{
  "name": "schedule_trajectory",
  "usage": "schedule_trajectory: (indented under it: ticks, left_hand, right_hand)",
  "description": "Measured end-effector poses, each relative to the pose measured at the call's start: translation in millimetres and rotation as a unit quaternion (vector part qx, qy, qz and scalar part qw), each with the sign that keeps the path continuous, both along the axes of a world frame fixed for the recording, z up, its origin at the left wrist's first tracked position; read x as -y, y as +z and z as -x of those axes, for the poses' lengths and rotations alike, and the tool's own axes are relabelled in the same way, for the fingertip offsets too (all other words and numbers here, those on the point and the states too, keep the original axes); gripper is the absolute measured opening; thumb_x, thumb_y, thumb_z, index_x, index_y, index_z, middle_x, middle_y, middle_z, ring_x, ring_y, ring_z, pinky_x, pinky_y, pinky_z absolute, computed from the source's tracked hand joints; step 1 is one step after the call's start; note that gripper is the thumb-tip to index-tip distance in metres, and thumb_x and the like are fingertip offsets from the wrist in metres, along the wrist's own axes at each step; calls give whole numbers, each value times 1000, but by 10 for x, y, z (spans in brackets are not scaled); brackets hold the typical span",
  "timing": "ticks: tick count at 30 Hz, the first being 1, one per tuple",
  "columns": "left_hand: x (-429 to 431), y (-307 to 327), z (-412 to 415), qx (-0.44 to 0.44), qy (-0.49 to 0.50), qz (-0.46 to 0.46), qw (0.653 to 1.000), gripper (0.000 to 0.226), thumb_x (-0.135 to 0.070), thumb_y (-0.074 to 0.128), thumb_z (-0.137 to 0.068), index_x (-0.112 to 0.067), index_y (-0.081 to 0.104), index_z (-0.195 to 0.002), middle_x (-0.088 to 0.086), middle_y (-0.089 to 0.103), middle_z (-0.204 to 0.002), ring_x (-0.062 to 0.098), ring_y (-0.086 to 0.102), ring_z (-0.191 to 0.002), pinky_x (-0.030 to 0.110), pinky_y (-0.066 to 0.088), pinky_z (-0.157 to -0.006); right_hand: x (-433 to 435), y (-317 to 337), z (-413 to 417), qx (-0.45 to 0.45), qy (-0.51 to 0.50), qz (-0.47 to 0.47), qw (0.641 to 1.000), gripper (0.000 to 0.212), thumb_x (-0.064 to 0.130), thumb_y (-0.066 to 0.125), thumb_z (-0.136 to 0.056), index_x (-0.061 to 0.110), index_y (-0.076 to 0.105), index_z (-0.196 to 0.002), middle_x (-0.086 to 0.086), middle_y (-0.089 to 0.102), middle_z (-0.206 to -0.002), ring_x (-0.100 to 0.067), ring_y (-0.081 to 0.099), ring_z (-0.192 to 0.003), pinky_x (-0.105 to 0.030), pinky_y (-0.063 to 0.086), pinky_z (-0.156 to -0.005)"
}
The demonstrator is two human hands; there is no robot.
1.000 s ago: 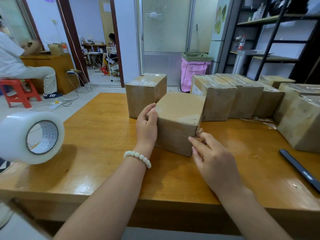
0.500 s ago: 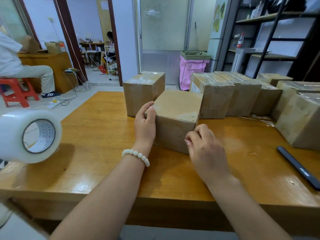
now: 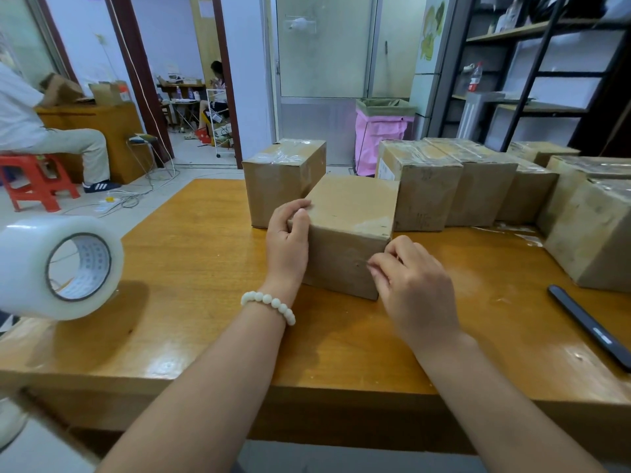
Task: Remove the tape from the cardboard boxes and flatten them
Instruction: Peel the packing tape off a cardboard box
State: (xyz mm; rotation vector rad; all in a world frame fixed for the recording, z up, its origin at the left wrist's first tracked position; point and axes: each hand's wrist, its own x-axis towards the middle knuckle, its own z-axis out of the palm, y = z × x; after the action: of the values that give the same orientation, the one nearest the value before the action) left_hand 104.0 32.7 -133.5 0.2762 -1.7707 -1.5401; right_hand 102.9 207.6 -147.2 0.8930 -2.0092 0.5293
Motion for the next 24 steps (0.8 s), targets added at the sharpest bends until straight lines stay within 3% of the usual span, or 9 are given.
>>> schedule_trajectory:
  ticks: [4, 7, 11, 14, 17, 19, 24]
  left_hand:
    - [9, -14, -22, 5, -19, 38, 999, 21, -21, 51, -100, -14, 63, -115, -16, 54, -105, -16, 48, -93, -2, 37, -76]
    - [-4, -29, -54, 24, -53, 65, 996, 50, -49, 62, -81, -20, 56, -121, -14, 50, -114, 1, 49, -104, 11, 43, -87]
    - [-16, -15, -62, 33, -50, 73, 996, 65, -57, 61, -69, -20, 54, -123, -8, 48, -120, 12, 48, -115, 26, 47, -94]
    - [-15, -15, -63, 29, -46, 91, 994, 58, -56, 59, -71, -22, 53, -119, -10, 48, -115, 8, 47, -108, 16, 45, -89]
    - [-5, -18, -61, 8, -43, 93, 995, 49, -53, 59, -74, -24, 53, -113, -14, 50, -108, -1, 48, -100, 3, 40, -79]
    - [1, -29, -49, 5, -39, 97, 995, 40, -46, 62, -80, -23, 53, -112, -12, 51, -108, -2, 49, -98, 1, 39, -77]
    - [10, -47, -25, 6, -30, 102, 994, 27, -32, 65, -90, -23, 53, -112, -7, 51, -111, -1, 49, -98, 3, 40, -77]
  right_hand:
    - [-4, -6, 83, -12, -12, -41, 999, 7, 0, 74, -78, 1, 67, -80, -9, 54, -76, -23, 53, -65, -35, 44, -56]
    - [-52, -11, 144, -10, 0, -58, 998, 6, -3, 70, -80, 1, 66, -80, -10, 52, -77, -24, 53, -66, -38, 47, -57]
    - [-82, -27, 171, 1, 21, -69, 997, 9, -5, 68, -78, 2, 66, -83, -10, 51, -81, -23, 52, -69, -40, 49, -60]
    - [-111, -52, 169, 5, 32, -56, 998, 9, -2, 69, -79, 3, 67, -86, -11, 54, -84, -24, 55, -72, -41, 50, -63]
    - [-120, -46, 163, -14, 55, -36, 998, 11, 11, 57, -87, 6, 62, -96, -10, 58, -89, -21, 55, -74, -34, 49, -63]
    - [-119, -43, 161, -20, 65, -33, 997, 19, 12, 59, -84, 9, 56, -103, -10, 58, -92, -21, 55, -76, -31, 47, -64]
    - [-128, -70, 126, -2, 40, -65, 997, 24, 7, 72, -75, 4, 69, -98, -12, 55, -94, -23, 55, -80, -35, 49, -66]
